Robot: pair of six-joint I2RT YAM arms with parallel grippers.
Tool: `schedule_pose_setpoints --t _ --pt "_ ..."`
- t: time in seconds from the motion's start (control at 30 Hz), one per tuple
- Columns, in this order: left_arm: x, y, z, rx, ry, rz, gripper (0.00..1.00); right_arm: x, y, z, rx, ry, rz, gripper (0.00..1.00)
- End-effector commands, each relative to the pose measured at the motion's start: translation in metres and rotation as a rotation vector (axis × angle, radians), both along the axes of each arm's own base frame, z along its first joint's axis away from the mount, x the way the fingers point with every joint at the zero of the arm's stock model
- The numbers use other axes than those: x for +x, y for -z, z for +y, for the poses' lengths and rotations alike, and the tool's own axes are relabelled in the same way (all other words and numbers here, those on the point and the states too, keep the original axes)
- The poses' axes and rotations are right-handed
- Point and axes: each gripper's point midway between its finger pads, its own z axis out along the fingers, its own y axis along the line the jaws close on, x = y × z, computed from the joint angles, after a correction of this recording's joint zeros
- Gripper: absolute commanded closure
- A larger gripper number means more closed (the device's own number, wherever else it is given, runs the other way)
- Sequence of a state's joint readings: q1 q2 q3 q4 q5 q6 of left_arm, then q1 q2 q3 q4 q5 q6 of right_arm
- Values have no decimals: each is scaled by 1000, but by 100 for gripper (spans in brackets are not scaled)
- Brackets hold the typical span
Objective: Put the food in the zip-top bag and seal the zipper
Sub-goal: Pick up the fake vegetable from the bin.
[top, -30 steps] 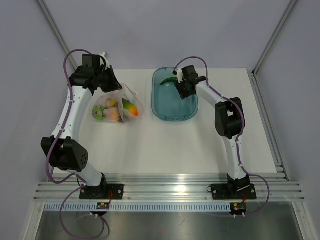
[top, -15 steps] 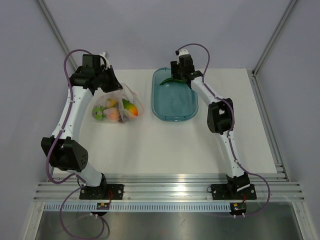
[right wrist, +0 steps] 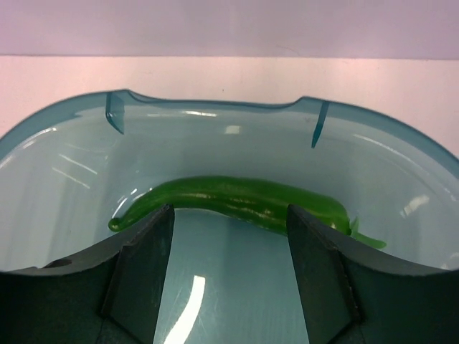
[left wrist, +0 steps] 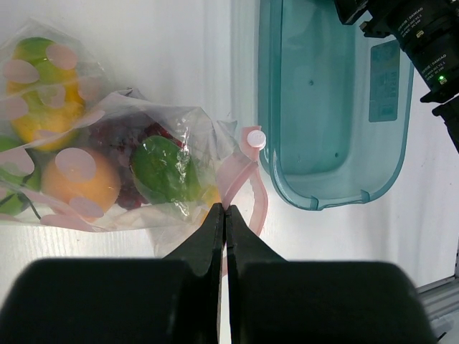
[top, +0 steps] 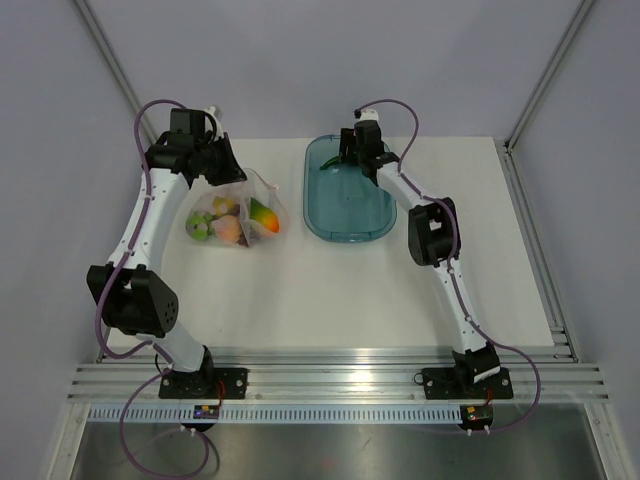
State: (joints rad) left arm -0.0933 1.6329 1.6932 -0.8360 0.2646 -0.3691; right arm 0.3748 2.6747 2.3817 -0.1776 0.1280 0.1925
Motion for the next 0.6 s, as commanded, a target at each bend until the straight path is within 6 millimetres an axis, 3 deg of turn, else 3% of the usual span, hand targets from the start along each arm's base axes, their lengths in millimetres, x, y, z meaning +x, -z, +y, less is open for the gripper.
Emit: schedule_pose_setpoints --t 0.0,0.23,0.3,0.57 --pt "10 -16 0 12 9 -69 100 21 -38 5 52 38 -132 28" --pt "10 -14 0 14 9 -65 100 27 -24 9 63 36 -135 25" --pt "10 -14 0 14 9 -65 100 29 -29 10 74 31 -147 24" --pt "8 -15 -1 3 13 -64 100 19 -21 11 62 6 -92 23"
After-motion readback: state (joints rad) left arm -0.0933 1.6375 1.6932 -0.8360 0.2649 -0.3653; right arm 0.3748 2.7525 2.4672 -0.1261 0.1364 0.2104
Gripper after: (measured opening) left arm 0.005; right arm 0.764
